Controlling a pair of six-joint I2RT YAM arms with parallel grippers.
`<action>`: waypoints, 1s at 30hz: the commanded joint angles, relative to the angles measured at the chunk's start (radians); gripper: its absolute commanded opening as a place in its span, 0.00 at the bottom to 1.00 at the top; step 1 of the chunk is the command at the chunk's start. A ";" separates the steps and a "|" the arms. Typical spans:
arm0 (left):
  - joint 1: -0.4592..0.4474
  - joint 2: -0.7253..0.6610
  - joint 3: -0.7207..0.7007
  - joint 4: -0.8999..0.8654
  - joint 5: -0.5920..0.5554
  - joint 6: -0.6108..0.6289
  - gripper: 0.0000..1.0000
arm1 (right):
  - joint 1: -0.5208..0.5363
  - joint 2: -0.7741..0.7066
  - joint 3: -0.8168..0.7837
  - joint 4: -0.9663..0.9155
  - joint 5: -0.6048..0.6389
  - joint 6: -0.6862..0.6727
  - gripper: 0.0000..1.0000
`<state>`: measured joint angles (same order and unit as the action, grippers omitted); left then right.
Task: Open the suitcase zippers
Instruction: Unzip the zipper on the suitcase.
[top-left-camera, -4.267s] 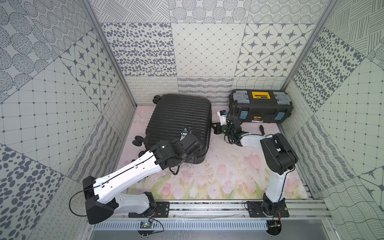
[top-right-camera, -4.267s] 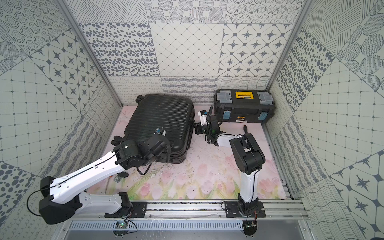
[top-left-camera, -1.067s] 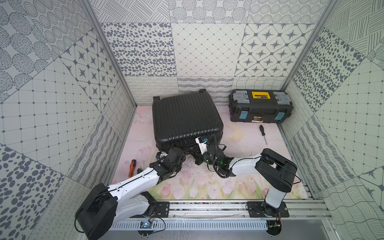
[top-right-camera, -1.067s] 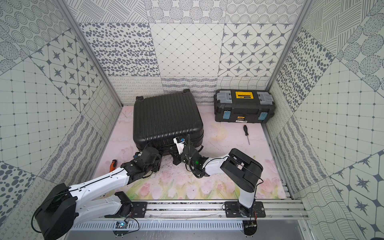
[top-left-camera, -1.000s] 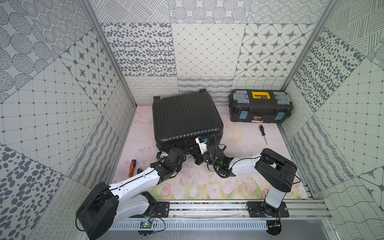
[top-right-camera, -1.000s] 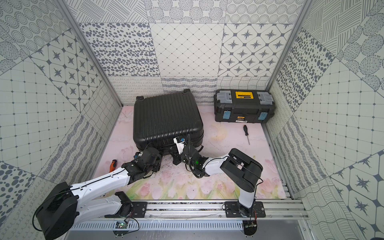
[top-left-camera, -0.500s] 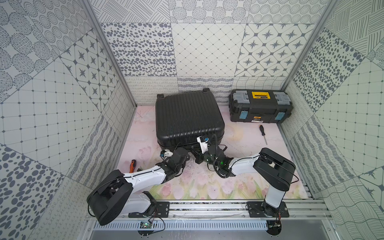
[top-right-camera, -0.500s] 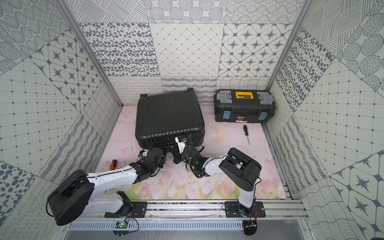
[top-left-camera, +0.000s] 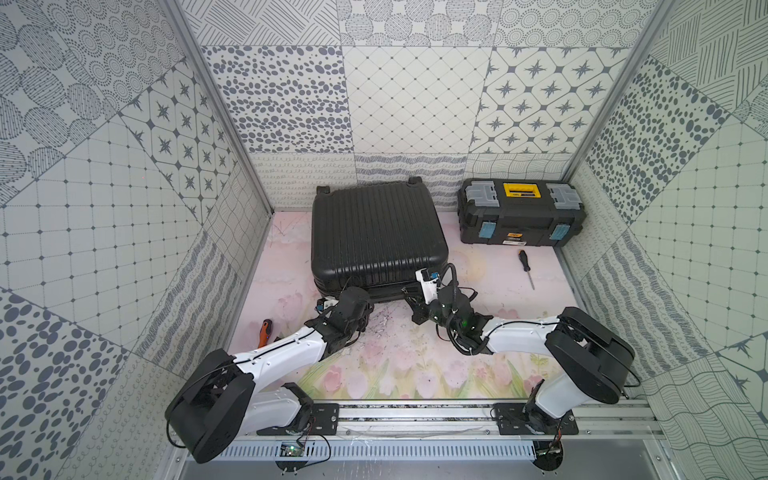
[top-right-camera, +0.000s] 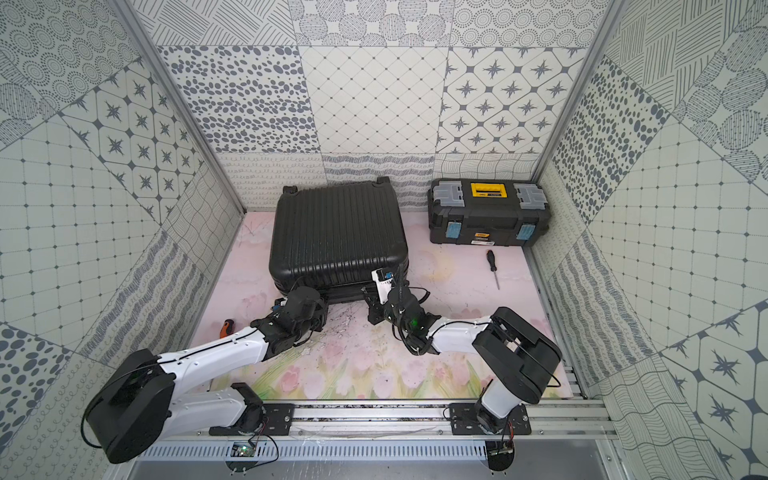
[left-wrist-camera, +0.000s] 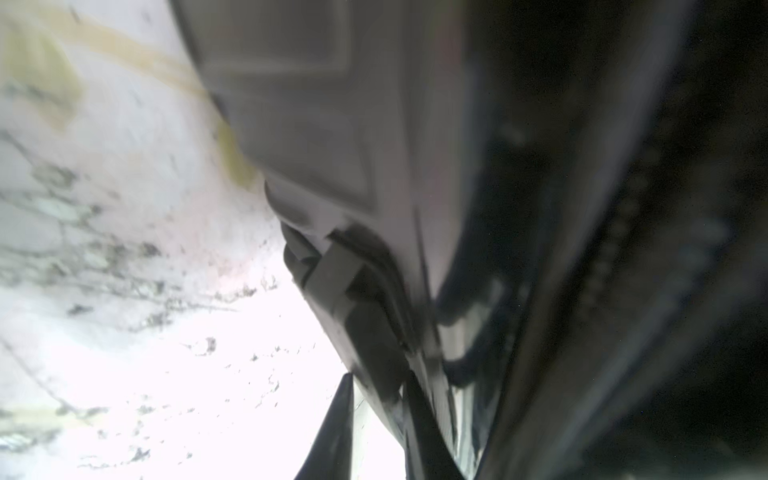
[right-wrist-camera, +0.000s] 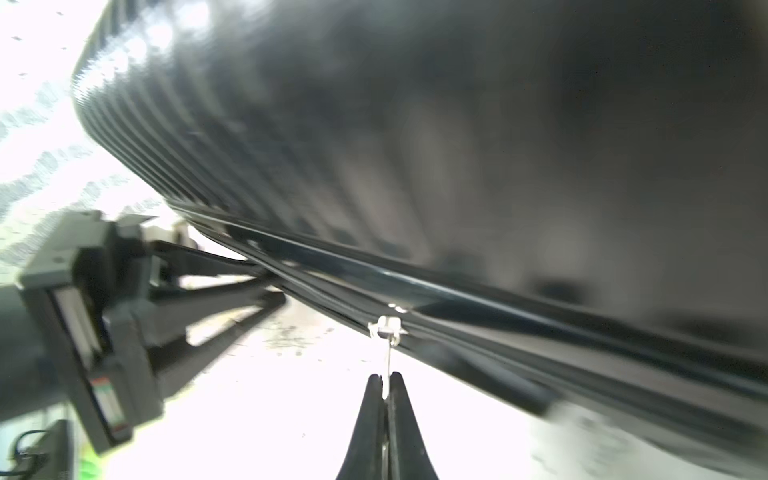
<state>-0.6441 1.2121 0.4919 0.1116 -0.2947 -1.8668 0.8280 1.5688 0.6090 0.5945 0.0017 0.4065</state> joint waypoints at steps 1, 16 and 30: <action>0.055 -0.025 -0.029 -0.280 -0.178 0.008 0.16 | -0.048 -0.055 -0.038 -0.124 -0.001 -0.066 0.00; 0.061 -0.057 -0.037 -0.065 -0.046 0.212 0.50 | -0.008 -0.122 -0.029 -0.138 -0.192 -0.133 0.00; -0.062 0.122 0.014 0.104 -0.069 0.175 0.51 | 0.037 -0.085 -0.008 -0.112 -0.192 -0.087 0.00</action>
<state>-0.6979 1.2716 0.4950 0.1089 -0.3515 -1.6924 0.8371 1.4696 0.5835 0.4599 -0.1265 0.2981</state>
